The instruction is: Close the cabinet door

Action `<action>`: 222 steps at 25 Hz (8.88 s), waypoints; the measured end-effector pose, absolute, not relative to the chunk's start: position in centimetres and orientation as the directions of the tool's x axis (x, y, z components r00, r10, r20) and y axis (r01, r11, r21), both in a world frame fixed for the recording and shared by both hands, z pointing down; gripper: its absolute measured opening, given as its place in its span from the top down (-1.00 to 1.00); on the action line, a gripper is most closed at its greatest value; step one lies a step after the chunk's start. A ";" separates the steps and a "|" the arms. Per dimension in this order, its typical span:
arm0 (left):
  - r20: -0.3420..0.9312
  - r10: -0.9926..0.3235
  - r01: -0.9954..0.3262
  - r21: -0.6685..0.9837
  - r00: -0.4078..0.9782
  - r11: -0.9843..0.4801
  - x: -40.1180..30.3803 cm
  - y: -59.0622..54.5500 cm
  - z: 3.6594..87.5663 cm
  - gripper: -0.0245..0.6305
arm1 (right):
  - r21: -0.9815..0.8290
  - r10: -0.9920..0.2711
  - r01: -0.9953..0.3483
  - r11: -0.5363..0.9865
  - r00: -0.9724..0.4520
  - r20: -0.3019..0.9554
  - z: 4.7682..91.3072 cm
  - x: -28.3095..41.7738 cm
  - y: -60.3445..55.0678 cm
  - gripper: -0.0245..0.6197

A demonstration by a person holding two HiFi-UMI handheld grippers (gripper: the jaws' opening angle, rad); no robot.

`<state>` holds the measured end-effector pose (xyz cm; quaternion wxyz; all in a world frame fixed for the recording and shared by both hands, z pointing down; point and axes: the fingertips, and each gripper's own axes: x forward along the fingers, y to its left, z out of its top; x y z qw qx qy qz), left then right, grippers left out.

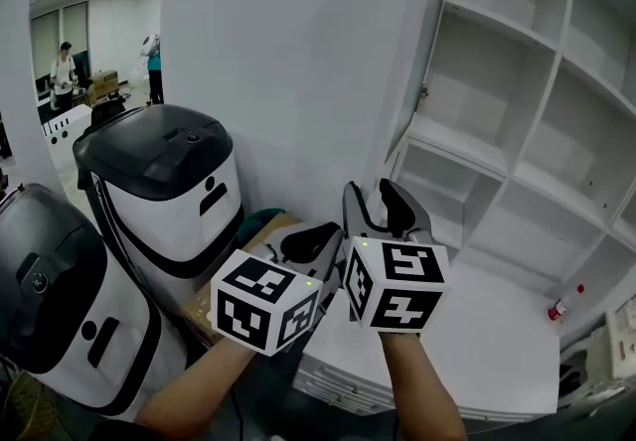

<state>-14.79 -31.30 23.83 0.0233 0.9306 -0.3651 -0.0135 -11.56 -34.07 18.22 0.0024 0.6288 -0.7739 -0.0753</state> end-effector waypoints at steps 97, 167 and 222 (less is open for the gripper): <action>-0.041 -0.541 -0.543 -0.048 0.840 -0.838 16.3 -36.5 20.8 0.89 | 0.042 -0.959 -0.965 0.258 -0.262 -0.111 17.9 20.2 -35.6 0.62; -0.059 -0.603 -0.605 -0.033 0.796 -0.795 21.3 -43.4 20.7 0.89 | 0.204 -0.980 -0.977 0.061 -0.098 -0.176 17.4 26.9 -42.6 0.57; -0.014 -0.462 -0.462 -0.055 0.887 -0.885 5.0 -35.2 21.8 0.89 | 0.146 -0.997 -0.988 -0.044 0.035 -0.065 20.8 7.2 -32.7 0.85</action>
